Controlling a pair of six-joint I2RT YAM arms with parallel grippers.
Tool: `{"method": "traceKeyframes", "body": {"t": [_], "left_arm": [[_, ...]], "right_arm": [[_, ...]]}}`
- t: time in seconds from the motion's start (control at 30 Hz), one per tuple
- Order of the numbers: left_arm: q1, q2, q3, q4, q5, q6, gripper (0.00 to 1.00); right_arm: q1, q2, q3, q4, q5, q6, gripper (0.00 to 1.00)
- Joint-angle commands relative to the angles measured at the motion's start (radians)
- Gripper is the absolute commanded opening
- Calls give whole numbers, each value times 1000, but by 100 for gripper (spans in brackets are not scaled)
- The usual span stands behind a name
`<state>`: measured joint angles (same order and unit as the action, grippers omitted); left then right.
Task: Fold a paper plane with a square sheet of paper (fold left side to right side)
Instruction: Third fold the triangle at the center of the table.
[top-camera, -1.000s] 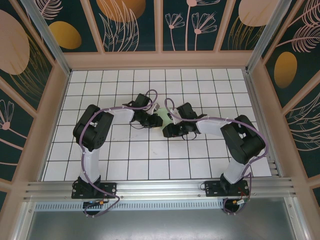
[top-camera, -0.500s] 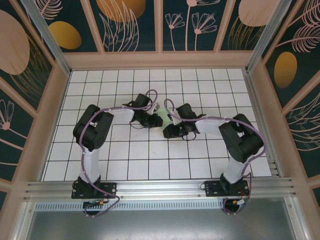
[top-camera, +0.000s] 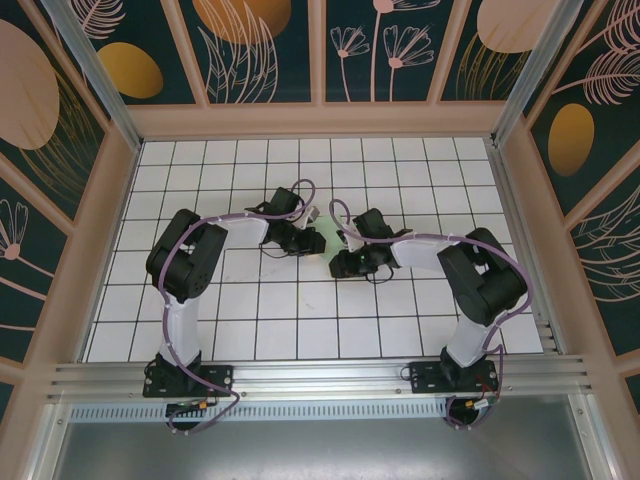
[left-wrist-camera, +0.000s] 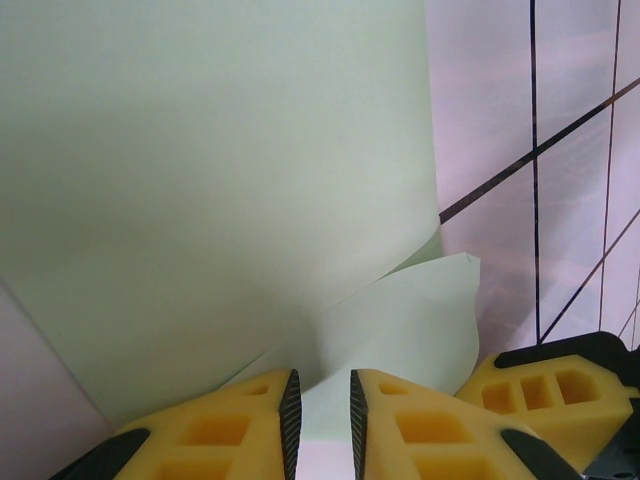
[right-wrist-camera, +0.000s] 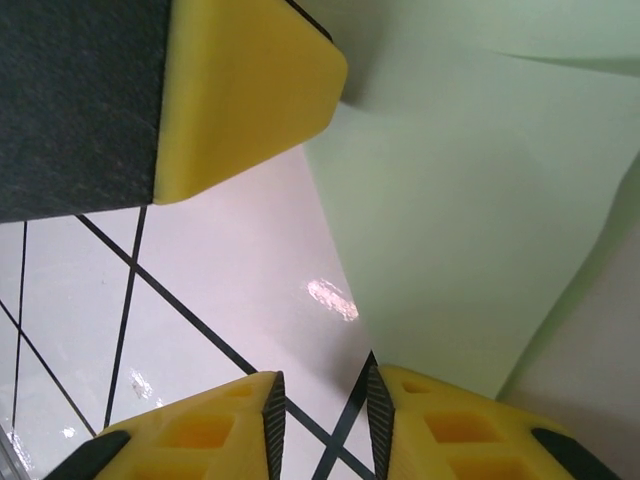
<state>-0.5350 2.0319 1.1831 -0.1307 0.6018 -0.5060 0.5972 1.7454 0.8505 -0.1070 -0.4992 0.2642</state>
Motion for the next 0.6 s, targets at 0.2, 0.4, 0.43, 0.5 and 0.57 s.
{"method": "traceKeyframes", "body": {"t": [0.2, 0.4, 0.43, 0.5, 0.57], "left_arm": [[-2, 68, -16, -14, -103, 6, 25], [-2, 60, -16, -14, -104, 7, 24], [-1, 59, -15, -15, -104, 5, 24], [-1, 62, -13, -15, -104, 4, 24], [-2, 62, -13, -10, -102, 1, 24]], "right_arm": [[-38, -53, -67, -207, 42, 15, 24], [-39, -147, -41, -200, 9, 15, 22], [-39, -164, -33, -202, 3, 16, 22], [-39, -184, 1, -230, -3, 21, 21], [-37, -186, 25, -241, -24, 26, 17]]}}
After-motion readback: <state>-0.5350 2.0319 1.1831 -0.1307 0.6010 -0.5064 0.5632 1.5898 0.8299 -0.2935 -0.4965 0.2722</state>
